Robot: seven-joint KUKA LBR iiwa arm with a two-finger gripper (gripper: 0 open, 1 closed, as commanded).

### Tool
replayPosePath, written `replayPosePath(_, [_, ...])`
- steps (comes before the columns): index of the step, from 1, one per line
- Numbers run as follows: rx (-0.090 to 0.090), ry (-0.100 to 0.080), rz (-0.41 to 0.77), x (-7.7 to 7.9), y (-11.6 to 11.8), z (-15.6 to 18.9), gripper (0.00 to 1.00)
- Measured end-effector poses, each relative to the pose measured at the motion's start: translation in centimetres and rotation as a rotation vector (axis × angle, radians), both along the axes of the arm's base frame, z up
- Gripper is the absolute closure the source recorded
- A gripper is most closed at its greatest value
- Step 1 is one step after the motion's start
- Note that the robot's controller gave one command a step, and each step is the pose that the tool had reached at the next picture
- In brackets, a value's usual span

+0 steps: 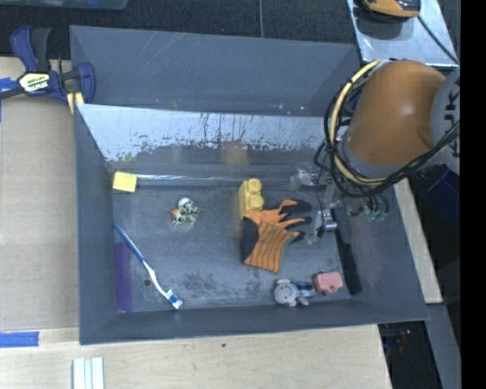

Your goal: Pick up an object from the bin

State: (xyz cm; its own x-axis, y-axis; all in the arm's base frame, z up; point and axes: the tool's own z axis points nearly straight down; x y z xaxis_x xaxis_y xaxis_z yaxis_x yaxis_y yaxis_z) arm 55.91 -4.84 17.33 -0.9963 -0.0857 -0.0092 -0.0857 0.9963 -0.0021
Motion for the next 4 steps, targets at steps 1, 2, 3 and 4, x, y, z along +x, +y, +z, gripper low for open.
replayPosePath(1, [0.001, -0.007, -0.075, 1.6, 0.2, -6.8, 0.00])
replayPosePath(2, [0.001, -0.014, -0.035, 2.9, 4.7, -10.0, 1.00])
replayPosePath(3, [0.000, -0.014, -0.035, 2.9, 4.7, -10.0, 1.00])
replayPosePath(4, [0.001, -0.009, -0.052, 2.8, 6.0, -3.6, 1.00])
